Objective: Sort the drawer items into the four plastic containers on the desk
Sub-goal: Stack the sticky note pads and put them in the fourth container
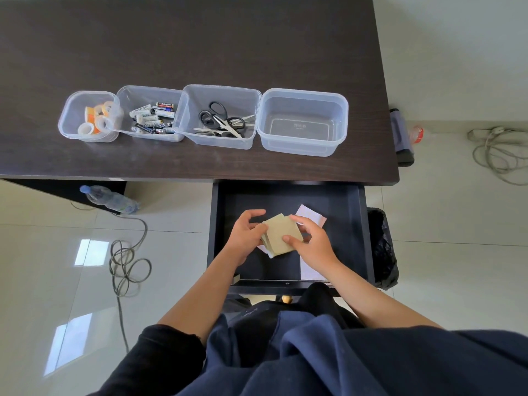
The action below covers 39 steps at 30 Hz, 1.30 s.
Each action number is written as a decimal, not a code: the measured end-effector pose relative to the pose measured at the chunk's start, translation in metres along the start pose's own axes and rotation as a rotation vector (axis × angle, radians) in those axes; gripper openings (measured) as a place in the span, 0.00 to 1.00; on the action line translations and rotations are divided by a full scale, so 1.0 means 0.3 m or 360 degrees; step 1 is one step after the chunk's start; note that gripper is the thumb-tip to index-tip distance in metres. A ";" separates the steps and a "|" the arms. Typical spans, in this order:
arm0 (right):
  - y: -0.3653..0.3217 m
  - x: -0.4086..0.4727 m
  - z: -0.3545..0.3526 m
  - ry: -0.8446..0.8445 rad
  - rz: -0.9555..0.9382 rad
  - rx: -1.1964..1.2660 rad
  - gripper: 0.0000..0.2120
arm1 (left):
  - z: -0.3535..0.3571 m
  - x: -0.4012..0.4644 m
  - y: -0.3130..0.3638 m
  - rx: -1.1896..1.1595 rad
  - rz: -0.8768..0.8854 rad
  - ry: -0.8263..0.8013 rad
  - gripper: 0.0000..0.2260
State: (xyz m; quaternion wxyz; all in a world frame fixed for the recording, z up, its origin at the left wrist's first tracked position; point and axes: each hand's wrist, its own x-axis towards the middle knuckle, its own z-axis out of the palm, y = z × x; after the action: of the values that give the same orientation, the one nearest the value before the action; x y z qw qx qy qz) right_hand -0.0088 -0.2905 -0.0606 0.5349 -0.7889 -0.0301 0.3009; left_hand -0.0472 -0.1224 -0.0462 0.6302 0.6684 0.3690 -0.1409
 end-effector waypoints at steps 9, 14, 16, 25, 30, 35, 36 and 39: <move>0.002 0.004 0.037 0.0271 0.0019 -0.0018 0.23 | -0.004 -0.020 0.013 -0.0258 0.0035 -0.0104 0.20; 0.010 0.011 0.046 0.0307 -0.0033 -0.0049 0.22 | -0.001 -0.029 0.032 -0.0288 0.0042 -0.0172 0.13; 0.009 0.012 0.046 0.0305 -0.0042 -0.0057 0.23 | -0.007 -0.027 0.036 -0.0321 0.0014 -0.0198 0.13; 0.000 0.021 0.040 0.0239 -0.0078 -0.0060 0.26 | -0.017 -0.027 0.063 -0.0261 -0.0005 -0.0282 0.13; 0.000 0.028 0.038 0.0127 -0.0035 -0.0025 0.29 | -0.017 -0.029 0.074 -0.0231 0.0000 -0.0275 0.16; -0.002 0.026 0.033 0.0043 -0.0016 -0.0047 0.30 | -0.022 -0.037 0.054 -0.0254 -0.0010 -0.0328 0.17; -0.003 0.023 0.031 0.0024 -0.0017 -0.0077 0.31 | -0.022 -0.040 0.045 -0.0261 -0.0017 -0.0337 0.19; -0.005 0.014 0.020 -0.0022 -0.0036 -0.0179 0.32 | -0.019 -0.042 0.016 -0.0252 -0.0048 -0.0356 0.22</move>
State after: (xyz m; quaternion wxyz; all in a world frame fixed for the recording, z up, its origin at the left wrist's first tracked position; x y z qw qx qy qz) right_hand -0.0078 -0.2834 -0.0626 0.4929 -0.8152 -0.0596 0.2981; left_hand -0.0542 -0.1207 -0.0336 0.7159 0.5912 0.3164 -0.1945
